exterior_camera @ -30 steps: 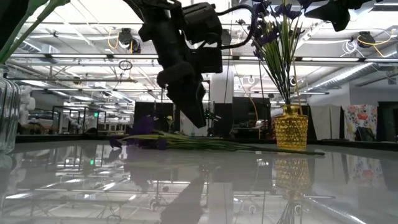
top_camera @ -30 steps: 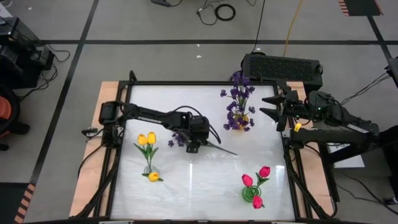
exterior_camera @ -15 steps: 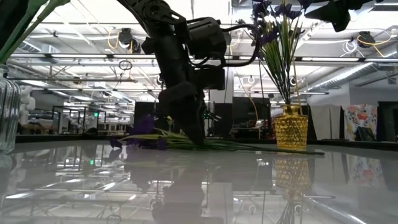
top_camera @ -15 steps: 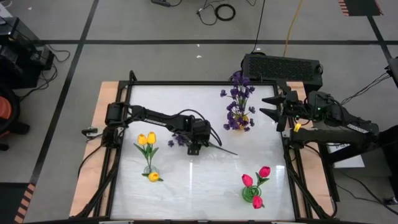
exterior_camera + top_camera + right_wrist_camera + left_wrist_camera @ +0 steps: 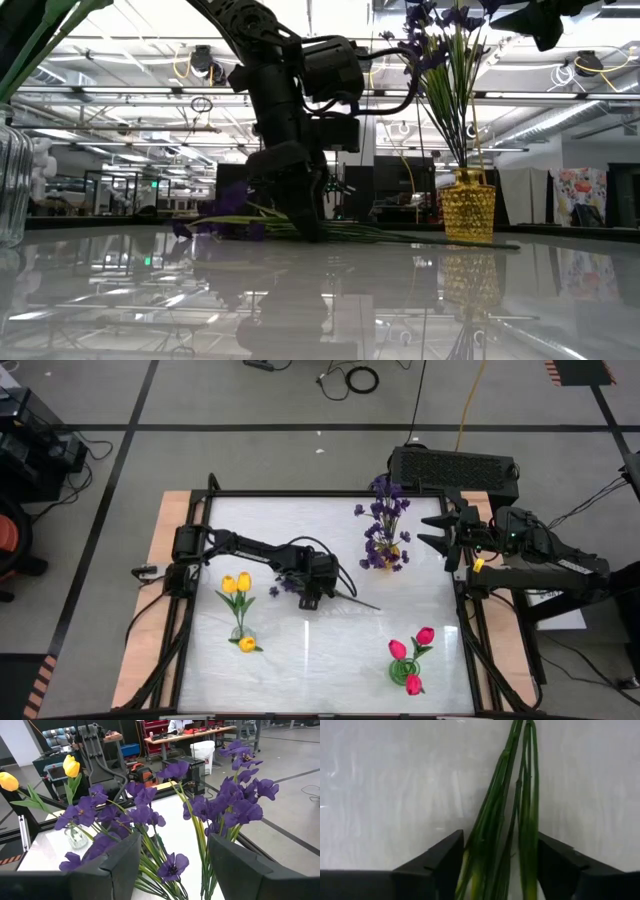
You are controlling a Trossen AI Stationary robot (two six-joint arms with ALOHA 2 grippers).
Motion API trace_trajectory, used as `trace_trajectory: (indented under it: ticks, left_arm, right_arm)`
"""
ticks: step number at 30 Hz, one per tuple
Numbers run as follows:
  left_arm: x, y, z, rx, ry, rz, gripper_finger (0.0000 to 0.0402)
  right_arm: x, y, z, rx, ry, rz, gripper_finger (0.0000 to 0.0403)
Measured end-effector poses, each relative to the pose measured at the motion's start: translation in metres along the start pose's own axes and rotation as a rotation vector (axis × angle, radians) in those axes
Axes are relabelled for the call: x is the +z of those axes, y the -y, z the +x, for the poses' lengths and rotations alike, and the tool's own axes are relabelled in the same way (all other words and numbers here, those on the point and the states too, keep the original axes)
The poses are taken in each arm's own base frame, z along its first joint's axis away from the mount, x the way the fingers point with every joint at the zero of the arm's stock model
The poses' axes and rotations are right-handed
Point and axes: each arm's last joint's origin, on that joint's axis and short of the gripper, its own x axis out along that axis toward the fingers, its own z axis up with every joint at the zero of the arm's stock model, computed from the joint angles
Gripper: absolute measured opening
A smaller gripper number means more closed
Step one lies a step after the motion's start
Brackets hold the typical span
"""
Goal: Sort flowers into vase by color
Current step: Put the purple flowers into the yellow vase
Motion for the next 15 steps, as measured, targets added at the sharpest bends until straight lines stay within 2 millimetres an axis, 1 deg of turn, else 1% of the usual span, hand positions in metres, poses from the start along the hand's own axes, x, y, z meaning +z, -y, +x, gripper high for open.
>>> trace_trajectory:
  ticks: [5,9,13,15]
  left_arm:
    - [0.0,0.0,-0.005,0.04,-0.017,0.037,0.0157]
    - [-0.001,-0.005,-0.012,0.128,-0.079,0.069,0.0102]
    - [0.005,-0.008,-0.027,0.176,-0.126,0.082,0.0049]
    - [0.008,-0.01,-0.034,0.171,-0.154,0.087,0.0026]
  right_arm:
    - [0.0,0.0,0.0,0.0,0.0,0.0,0.0224]
    - [0.0,0.0,0.0,0.0,0.001,-0.001,0.0224]
    - [0.0,0.0,0.0,0.0,0.002,-0.004,0.0224]
    - [0.0,0.0,0.0,0.0,0.002,-0.005,0.0224]
